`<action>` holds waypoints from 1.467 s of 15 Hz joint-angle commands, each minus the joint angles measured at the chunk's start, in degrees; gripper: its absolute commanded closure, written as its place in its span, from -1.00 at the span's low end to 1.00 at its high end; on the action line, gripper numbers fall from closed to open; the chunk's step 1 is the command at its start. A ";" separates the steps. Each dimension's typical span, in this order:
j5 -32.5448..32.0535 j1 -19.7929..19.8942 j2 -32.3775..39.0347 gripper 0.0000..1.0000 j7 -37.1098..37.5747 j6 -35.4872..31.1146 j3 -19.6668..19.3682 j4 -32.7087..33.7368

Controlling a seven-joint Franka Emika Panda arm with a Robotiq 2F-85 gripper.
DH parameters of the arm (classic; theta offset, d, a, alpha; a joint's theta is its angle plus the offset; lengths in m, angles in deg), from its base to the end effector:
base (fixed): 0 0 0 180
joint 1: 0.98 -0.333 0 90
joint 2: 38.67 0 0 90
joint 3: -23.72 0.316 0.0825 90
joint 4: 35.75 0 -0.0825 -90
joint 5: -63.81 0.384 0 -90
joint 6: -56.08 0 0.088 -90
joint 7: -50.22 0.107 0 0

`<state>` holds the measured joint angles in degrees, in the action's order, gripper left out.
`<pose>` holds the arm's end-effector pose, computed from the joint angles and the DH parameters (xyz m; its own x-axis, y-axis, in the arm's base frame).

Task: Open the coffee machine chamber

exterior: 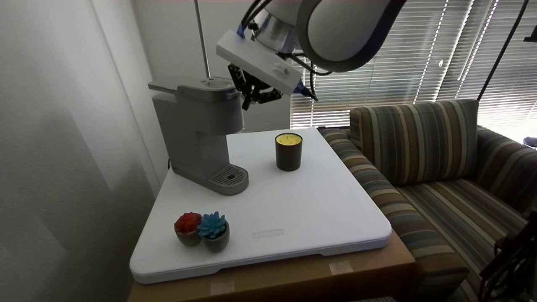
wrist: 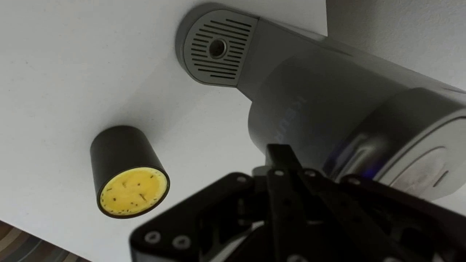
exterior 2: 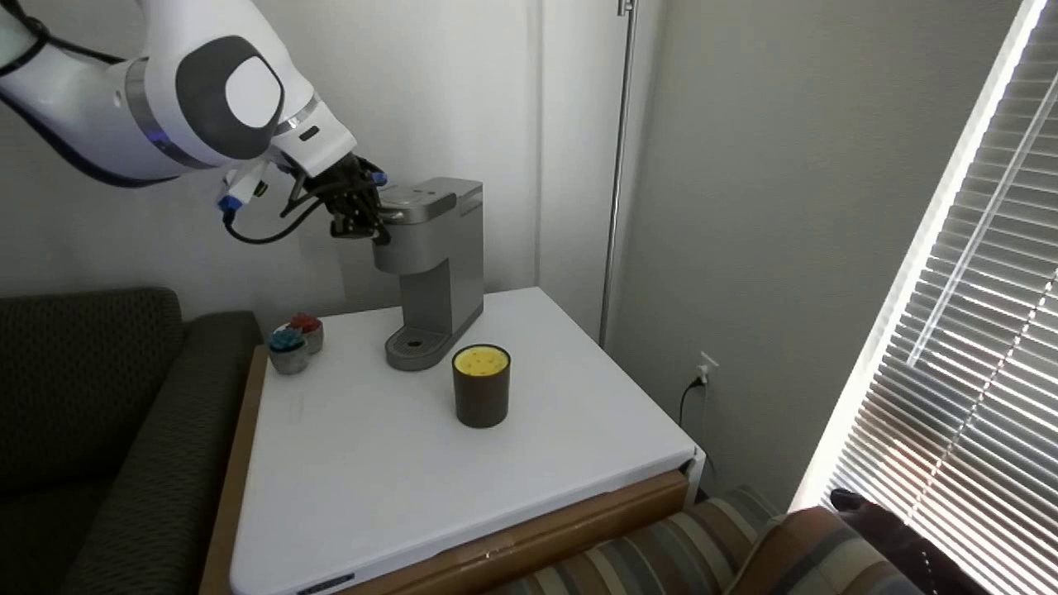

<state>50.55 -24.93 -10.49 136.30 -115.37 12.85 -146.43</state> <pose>0.6433 0.1781 0.2974 0.4517 -0.8496 0.2722 -0.6964 -0.5265 -0.4877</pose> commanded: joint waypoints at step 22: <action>-6.67 -19.28 -2.73 1.00 2.02 -0.61 -22.12 3.76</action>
<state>44.97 -43.84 -12.83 138.99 -116.44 -8.22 -144.38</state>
